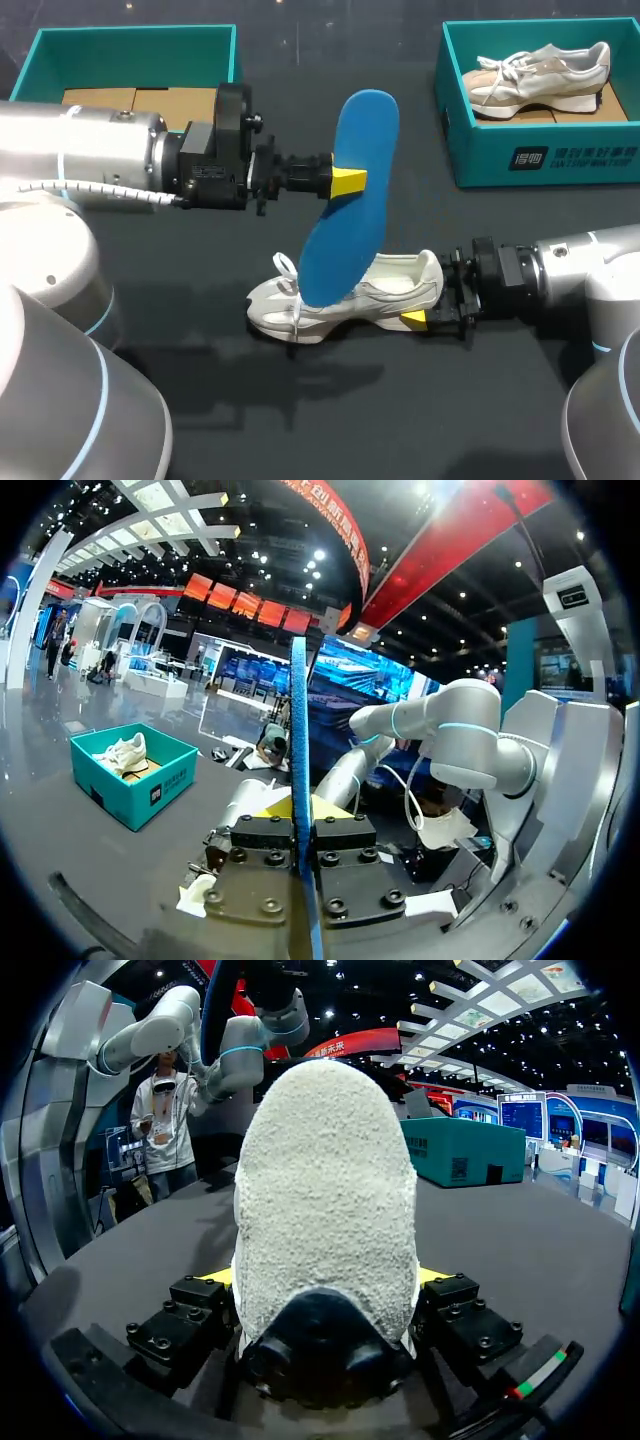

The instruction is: Take the shoe out of the shoebox, open the shoe tongue, remove and reinsert the insole, then place the shoe into the shoebox

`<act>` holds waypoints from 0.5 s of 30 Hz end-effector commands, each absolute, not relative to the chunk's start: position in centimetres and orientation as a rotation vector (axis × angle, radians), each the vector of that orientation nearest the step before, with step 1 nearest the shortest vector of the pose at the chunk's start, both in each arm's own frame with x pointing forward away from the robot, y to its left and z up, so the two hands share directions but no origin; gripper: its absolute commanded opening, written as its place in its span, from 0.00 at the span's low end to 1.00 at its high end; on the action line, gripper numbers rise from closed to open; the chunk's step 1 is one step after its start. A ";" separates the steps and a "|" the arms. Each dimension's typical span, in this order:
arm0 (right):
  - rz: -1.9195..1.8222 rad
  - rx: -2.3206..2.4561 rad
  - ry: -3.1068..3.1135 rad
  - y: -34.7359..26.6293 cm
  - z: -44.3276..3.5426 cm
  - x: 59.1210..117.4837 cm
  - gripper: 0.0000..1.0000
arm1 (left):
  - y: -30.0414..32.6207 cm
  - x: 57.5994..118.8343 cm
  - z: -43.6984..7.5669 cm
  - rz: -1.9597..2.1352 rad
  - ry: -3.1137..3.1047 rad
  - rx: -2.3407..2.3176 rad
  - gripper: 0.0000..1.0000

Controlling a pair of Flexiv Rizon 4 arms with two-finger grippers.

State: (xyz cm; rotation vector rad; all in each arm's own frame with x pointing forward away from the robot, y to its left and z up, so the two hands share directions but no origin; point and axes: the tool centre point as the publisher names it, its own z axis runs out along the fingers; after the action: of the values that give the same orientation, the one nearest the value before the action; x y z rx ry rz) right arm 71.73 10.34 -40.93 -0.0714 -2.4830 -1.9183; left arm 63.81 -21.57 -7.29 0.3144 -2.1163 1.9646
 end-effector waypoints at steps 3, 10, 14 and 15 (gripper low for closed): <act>-1.914 -0.073 -2.487 10.4 -40.9 71.6 0.00 | -19.0 61.0 -7.2 2.057 -2.070 0.379 0.00; -1.914 -0.073 -2.487 10.4 -40.9 71.6 0.00 | -18.0 60.6 -7.3 2.061 -2.065 0.472 0.00; -1.914 -0.073 -2.487 10.4 -40.9 71.6 0.00 | -17.6 60.6 -7.1 2.064 -2.054 0.470 0.00; -1.914 -0.073 -2.487 10.4 -40.9 71.6 0.00 | -17.6 60.7 -7.1 2.064 -2.052 0.473 0.00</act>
State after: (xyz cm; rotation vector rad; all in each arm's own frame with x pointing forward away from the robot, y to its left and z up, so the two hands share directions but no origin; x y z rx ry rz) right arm 71.73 10.34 -40.93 -0.0713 -2.4831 -1.9183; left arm 61.72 -18.66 -7.03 0.4567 -2.0541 2.0488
